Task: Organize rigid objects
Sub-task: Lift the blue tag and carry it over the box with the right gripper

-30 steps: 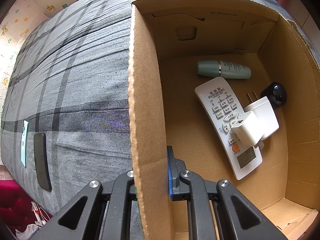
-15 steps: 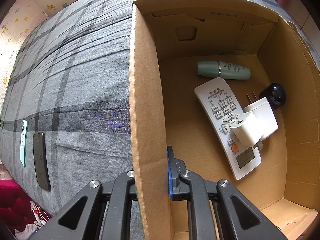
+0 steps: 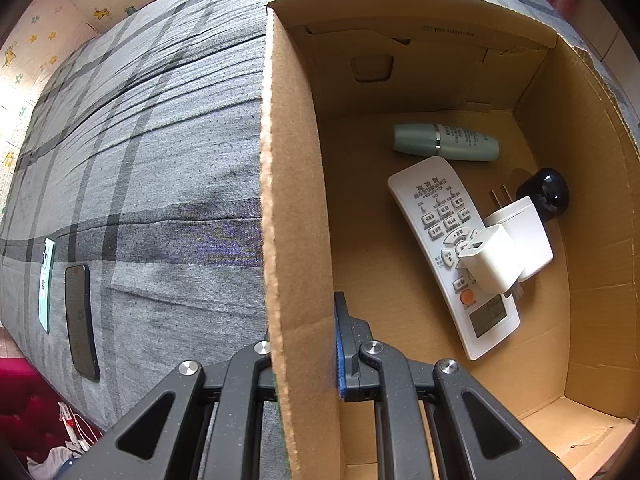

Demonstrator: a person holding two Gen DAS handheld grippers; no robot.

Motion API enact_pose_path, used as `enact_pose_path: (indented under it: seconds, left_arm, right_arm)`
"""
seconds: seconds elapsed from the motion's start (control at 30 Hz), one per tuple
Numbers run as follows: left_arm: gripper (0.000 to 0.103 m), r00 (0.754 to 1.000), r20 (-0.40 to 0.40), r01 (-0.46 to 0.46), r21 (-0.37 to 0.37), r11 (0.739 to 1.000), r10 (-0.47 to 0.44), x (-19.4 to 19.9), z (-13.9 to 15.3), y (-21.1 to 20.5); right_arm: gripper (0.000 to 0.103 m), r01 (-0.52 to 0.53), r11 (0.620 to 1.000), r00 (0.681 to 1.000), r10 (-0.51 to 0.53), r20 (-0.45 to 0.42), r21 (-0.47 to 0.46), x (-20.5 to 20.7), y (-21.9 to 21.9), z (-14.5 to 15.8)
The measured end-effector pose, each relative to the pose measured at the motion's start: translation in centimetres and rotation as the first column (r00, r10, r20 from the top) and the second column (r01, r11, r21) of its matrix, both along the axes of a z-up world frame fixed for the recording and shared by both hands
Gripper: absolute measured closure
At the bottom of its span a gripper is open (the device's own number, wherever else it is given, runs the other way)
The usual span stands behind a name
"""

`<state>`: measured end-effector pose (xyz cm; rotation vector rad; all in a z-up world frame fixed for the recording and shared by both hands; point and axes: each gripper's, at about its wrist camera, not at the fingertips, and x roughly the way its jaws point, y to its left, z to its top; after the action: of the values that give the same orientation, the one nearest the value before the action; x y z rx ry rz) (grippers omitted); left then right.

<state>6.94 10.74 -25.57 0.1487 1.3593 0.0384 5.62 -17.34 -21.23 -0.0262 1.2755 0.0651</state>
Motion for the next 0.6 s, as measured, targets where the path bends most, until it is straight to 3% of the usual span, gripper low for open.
enact_pose_path:
  seconds: [0.6]
  left_arm:
    - [0.090,1.000,0.000,0.000,-0.009,1.000,0.000,0.0,-0.2,0.3]
  right_arm:
    - [0.076,-0.135,0.989,0.989,0.130,0.076,0.057,2.8,7.5,3.6]
